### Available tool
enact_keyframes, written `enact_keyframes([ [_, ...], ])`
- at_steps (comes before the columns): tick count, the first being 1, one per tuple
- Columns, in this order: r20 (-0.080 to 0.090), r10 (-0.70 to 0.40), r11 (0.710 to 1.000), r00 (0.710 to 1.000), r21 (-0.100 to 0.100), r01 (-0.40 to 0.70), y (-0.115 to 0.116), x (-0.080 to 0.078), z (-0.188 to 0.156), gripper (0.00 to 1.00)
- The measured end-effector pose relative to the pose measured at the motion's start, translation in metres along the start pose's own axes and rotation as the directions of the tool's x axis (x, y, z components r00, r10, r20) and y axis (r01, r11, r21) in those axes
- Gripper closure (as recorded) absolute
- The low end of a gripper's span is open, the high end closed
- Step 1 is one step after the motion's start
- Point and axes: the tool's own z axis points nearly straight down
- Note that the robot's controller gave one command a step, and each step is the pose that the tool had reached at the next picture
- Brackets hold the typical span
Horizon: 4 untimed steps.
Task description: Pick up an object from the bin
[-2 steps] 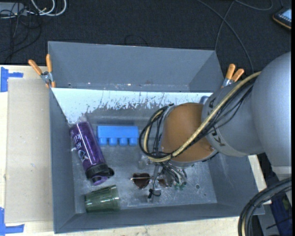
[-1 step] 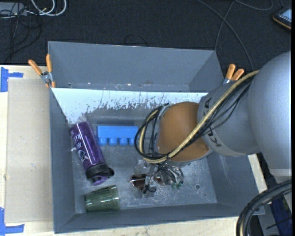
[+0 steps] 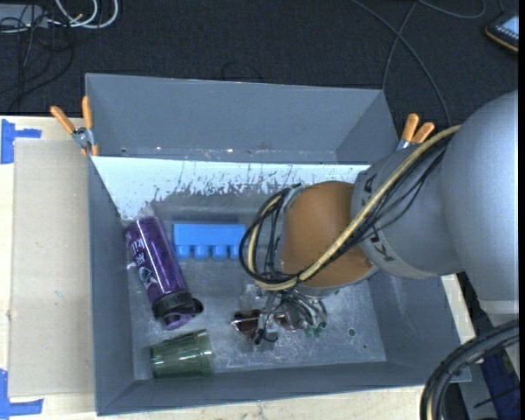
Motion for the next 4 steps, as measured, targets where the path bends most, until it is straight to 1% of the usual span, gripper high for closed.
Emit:
enact_keyframes([
  [1, -0.005, 0.003, 1.000, 1.000, 0.000, -0.003, 0.000, 0.001, -0.025, 1.00],
  [2, -0.001, 0.003, 1.000, 1.000, 0.000, -0.003, 0.000, 0.000, -0.046, 1.00],
  [4, 0.000, 0.007, 1.000, 1.000, 0.000, -0.007, 0.000, 0.000, -0.066, 1.00],
])
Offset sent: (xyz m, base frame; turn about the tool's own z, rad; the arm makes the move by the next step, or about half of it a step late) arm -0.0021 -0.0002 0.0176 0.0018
